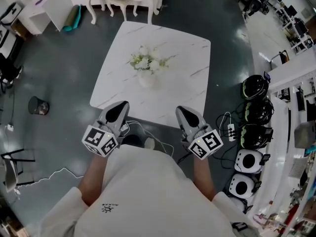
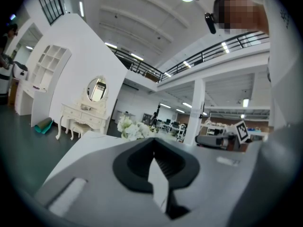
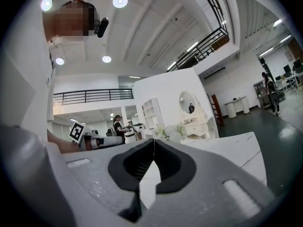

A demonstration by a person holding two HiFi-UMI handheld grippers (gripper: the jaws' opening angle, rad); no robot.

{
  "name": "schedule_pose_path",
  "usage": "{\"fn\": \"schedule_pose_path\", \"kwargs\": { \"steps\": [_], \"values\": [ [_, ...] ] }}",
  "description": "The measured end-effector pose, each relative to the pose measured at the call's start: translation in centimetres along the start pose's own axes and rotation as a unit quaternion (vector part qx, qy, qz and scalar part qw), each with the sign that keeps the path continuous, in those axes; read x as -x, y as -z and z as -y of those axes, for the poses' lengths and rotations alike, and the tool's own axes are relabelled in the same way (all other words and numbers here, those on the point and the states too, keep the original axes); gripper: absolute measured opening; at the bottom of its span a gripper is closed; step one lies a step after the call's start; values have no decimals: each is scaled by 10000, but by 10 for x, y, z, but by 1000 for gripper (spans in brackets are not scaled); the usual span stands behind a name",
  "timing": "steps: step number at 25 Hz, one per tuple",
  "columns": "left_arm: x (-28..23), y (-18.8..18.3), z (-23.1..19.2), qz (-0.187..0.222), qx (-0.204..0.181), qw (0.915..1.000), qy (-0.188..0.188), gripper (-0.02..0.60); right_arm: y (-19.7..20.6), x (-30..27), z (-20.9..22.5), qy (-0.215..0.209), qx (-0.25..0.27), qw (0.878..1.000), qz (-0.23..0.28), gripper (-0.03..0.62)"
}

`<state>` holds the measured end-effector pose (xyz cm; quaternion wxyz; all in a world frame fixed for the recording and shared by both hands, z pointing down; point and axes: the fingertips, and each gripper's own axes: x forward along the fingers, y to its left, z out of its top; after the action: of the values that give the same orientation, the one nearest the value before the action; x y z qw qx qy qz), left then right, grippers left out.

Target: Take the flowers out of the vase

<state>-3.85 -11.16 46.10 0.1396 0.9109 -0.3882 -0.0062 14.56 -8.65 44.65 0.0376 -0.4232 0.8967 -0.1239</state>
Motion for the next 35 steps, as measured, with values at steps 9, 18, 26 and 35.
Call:
{"fn": "schedule_pose_path", "kwargs": {
  "steps": [9, 18, 26, 35],
  "values": [
    [-7, -3, -17, -63, -67, 10000, 7, -12, -5, -14, -2, 79, 5, 10000, 50, 2],
    [-25, -12, -35, -148, -194, 9992, 317, -12, -17, -30, -1, 359, 46, 9993, 134, 2],
    [-44, -16, -44, -227, -286, 9977, 580, -8, -16, -43, 0, 541, 52, 9984, 153, 2],
    [-58, -18, -49, -229, -276, 9965, 750, -8, -7, -75, 18, 686, 249, 9973, -29, 2]
  ]
}}
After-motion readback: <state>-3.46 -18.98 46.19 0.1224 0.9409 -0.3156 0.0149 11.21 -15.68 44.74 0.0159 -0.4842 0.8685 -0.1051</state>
